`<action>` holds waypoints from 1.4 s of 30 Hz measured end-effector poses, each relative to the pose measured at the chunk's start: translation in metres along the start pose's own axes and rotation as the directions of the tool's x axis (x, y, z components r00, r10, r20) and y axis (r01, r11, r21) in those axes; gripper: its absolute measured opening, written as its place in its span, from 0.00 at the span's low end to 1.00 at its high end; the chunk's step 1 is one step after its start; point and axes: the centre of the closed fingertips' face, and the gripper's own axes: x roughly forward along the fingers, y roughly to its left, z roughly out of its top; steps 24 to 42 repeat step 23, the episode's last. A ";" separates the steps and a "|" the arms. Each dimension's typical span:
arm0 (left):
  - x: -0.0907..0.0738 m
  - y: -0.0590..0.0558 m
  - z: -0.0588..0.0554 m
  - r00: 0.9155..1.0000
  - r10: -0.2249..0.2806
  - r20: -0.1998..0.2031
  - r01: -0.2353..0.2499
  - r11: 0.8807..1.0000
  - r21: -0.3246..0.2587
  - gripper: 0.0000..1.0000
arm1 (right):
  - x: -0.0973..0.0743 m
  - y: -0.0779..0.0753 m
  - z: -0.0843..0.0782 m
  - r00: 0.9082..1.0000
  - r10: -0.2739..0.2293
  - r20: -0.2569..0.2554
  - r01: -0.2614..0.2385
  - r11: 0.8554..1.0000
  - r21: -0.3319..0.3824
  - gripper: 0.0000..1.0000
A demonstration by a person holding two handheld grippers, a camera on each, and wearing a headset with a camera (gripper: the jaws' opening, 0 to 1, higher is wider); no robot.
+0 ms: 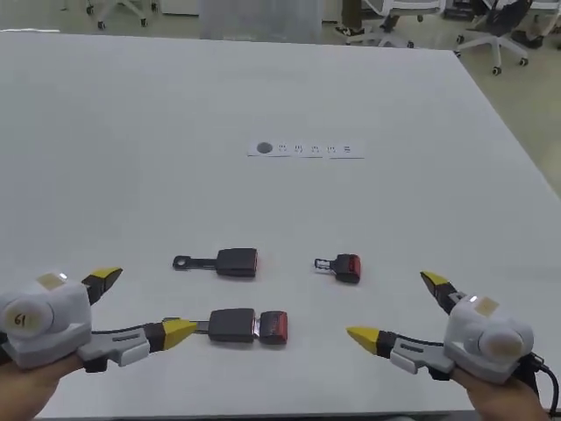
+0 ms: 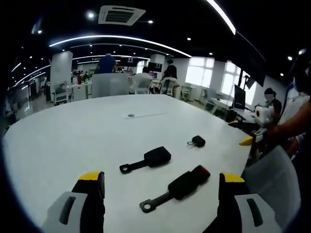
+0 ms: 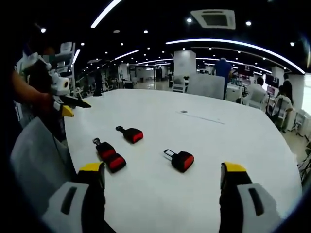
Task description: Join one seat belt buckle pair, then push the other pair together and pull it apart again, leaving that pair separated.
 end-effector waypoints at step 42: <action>0.002 -0.005 0.005 1.000 -0.017 -0.002 0.017 1.000 0.015 1.00 | 0.005 0.000 0.006 0.999 0.053 -0.001 -0.053 0.998 -0.046 1.00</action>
